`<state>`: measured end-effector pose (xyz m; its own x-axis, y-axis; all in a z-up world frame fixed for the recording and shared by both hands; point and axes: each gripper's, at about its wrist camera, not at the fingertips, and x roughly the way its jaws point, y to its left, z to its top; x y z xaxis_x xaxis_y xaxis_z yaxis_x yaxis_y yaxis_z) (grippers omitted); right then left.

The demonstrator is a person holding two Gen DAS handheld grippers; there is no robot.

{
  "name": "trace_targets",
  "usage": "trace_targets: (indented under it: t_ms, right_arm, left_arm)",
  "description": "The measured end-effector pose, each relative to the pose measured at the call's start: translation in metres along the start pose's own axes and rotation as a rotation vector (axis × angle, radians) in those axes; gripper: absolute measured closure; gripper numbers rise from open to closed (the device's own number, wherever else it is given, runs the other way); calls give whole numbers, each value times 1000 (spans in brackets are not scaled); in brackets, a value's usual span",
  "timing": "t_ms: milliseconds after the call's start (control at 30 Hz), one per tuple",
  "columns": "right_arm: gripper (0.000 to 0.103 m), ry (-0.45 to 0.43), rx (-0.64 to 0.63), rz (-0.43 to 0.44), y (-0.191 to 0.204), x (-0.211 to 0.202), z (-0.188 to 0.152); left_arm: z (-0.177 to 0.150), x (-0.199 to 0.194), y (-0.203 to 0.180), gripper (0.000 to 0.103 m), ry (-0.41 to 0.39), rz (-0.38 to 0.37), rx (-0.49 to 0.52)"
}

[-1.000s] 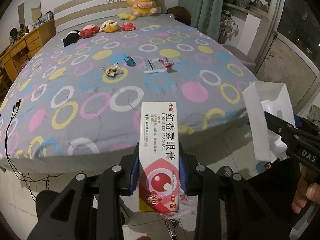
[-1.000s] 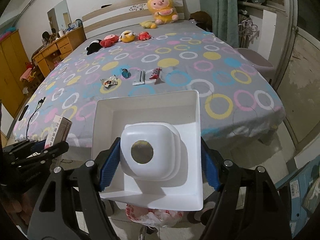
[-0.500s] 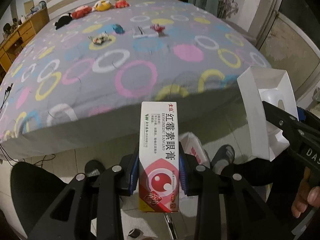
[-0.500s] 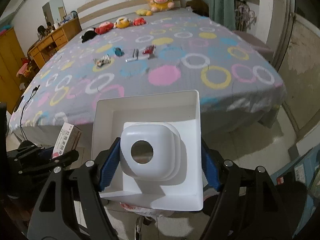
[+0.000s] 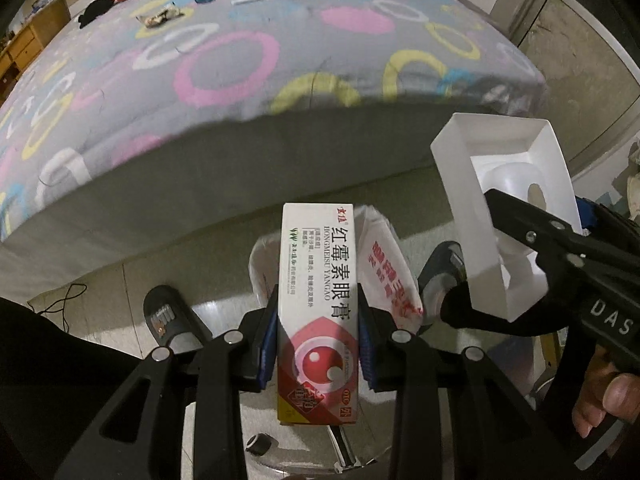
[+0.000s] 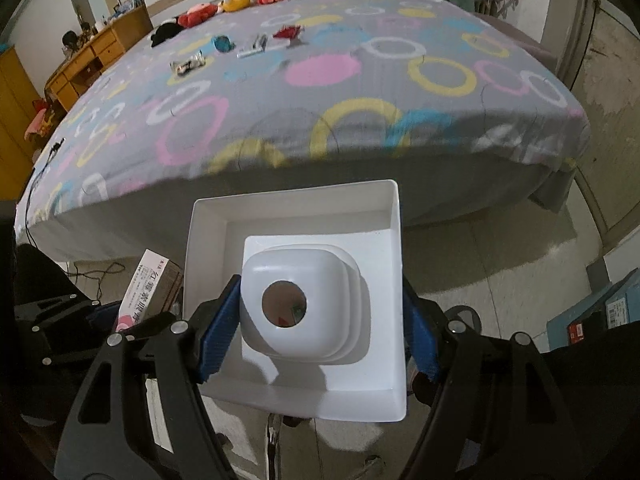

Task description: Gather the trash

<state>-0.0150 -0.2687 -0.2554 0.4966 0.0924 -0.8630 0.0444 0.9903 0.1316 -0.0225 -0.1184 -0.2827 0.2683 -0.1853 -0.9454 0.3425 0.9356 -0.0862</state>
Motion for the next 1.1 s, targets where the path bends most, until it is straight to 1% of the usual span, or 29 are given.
trace_targets:
  t_ms: [133,267,367,500,833,933,1100]
  right_arm:
    - [31,30,-6,-3,0,14,-6]
    - [31,83,-12,1,1,35,-12]
    - [31,108,-16,-4,1,49,-14]
    - [31,131,-22,-6,2,64,-13]
    - [31,215,8,7,-4,109,-18]
    - [31,234,14,8,-6,118,-19]
    - [31,256,19,5,-5,130,-19]
  left_arm:
    - [-4,15,0,70,38,-4,-6]
    - [-7,33,3,70,90,-15,-14]
    - [-8,50,6,70,135,-25,-25]
    - [-11,65,6,70,171,-39,-34]
    - [-17,98,0,70,239,-79,-30]
    - [-18,110,2,70,266,-95,-41]
    - [-19,122,4,70,291,-97,-51]
